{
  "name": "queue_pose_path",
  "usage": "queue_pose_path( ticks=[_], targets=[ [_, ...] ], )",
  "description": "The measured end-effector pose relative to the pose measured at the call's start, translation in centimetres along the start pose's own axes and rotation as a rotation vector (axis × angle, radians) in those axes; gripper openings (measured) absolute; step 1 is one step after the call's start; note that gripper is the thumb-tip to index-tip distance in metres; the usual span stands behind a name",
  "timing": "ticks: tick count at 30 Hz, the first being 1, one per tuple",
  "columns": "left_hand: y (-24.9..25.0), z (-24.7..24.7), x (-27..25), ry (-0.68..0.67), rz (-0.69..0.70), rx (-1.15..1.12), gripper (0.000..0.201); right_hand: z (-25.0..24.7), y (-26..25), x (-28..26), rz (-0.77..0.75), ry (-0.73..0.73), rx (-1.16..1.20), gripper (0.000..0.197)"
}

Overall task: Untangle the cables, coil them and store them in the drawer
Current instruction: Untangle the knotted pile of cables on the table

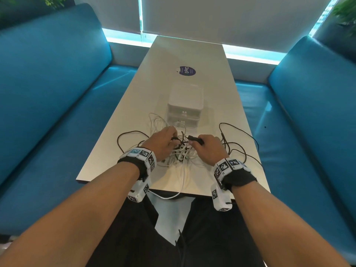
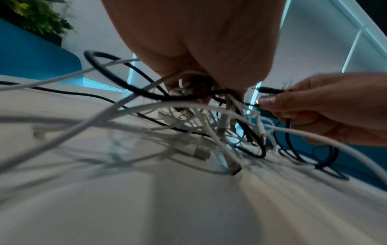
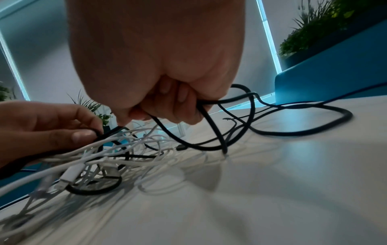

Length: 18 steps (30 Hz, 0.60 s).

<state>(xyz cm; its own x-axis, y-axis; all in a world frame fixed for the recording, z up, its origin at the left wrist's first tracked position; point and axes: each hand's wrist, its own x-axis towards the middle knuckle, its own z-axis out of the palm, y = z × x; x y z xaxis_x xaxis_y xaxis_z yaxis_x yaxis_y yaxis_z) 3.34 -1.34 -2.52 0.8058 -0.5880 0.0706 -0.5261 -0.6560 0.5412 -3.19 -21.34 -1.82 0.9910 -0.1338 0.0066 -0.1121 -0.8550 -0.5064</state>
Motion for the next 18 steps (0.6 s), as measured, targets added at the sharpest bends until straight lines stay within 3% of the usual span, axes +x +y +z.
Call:
queue_pose_path(
  ticks=[6,10,15,18],
  targets=[
    [0.1,-0.9,0.2,-0.055,-0.053,-0.133,0.022,0.1,0.4,0.3,0.033,0.032,0.021,0.038],
    [-0.1,-0.9,0.4,0.054,-0.007,-0.120,0.013,0.1,0.8,0.3,0.057,0.056,0.042,0.039],
    [-0.5,-0.8,0.4,0.268,0.105,0.123,0.013,0.1,1.1,0.0,0.047,0.024,0.020,0.040],
    [-0.2,-1.2,0.7,0.214,0.087,0.244,0.018,0.1,1.0,0.0,0.046,0.019,0.021,0.041]
  ],
)
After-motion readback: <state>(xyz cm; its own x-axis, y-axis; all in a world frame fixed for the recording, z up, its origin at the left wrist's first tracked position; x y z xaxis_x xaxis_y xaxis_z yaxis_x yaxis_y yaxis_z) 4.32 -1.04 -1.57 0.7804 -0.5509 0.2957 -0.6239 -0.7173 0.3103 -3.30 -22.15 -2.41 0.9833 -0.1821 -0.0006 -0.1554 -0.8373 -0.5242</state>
